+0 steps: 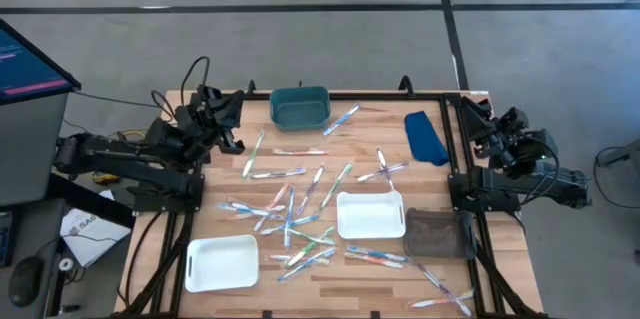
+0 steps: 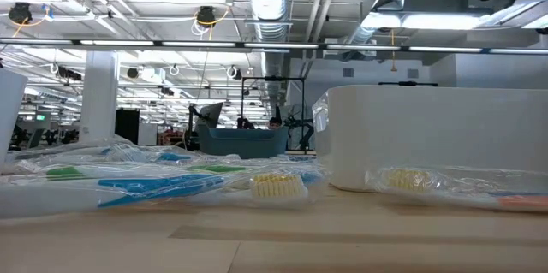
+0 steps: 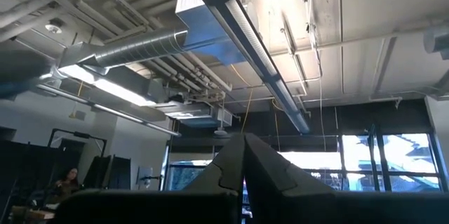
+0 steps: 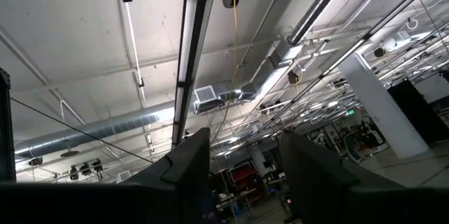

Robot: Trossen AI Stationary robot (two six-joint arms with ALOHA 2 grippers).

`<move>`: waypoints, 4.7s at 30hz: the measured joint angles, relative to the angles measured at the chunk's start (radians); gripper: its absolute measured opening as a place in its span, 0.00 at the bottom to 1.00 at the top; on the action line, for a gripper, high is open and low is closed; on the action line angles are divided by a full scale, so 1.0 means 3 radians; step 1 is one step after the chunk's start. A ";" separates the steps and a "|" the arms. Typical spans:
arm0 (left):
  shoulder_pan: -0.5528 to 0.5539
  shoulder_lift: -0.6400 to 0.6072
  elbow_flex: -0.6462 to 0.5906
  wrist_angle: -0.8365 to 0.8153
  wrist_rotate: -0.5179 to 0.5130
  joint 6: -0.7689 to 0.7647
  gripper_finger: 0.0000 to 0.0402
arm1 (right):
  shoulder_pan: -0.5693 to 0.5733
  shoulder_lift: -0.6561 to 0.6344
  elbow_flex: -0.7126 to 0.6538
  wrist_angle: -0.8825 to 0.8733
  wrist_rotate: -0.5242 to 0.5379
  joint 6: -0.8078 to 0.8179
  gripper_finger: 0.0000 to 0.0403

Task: Pick & Place Toothbrushes
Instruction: Put the violet toothbrush into the blue bin

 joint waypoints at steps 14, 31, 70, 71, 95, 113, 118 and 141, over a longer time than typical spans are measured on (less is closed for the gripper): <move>0.0000 -0.0003 0.0000 0.0066 0.0000 -0.0032 0.01 | 0.0005 0.0000 0.0000 0.0001 0.0001 -0.0004 0.41; 0.0000 -0.0118 0.0053 -0.0639 0.0171 -0.1822 0.01 | 0.0005 -0.0001 -0.0003 0.0745 0.0014 0.0117 0.41; 0.0184 0.0176 0.1031 -0.3229 0.0847 -0.2489 0.01 | 0.0005 0.0102 0.0000 -0.0642 0.0616 0.0649 0.36; 0.0183 0.0154 0.1043 -0.3073 0.0854 -0.2408 0.01 | 0.0008 0.0133 -0.0001 -0.0617 0.0616 0.0696 0.36; 0.0224 0.0389 0.1029 -0.3133 0.1078 -0.1919 0.01 | 0.0000 0.1689 0.1053 -0.1941 0.0055 0.0604 0.33; 0.0224 0.0407 0.1030 -0.3124 0.1077 -0.1919 0.01 | 0.0006 0.2858 0.1802 -0.3184 -0.0841 -0.0354 0.35; 0.0224 0.0407 0.1030 -0.3123 0.1076 -0.1919 0.01 | 0.0008 0.3151 0.1802 -0.3255 -0.0875 -0.0364 0.34; 0.0223 0.0407 0.1030 -0.3147 0.1076 -0.1919 0.01 | 0.0104 0.4203 0.1802 -0.3817 -0.0886 -0.1164 0.32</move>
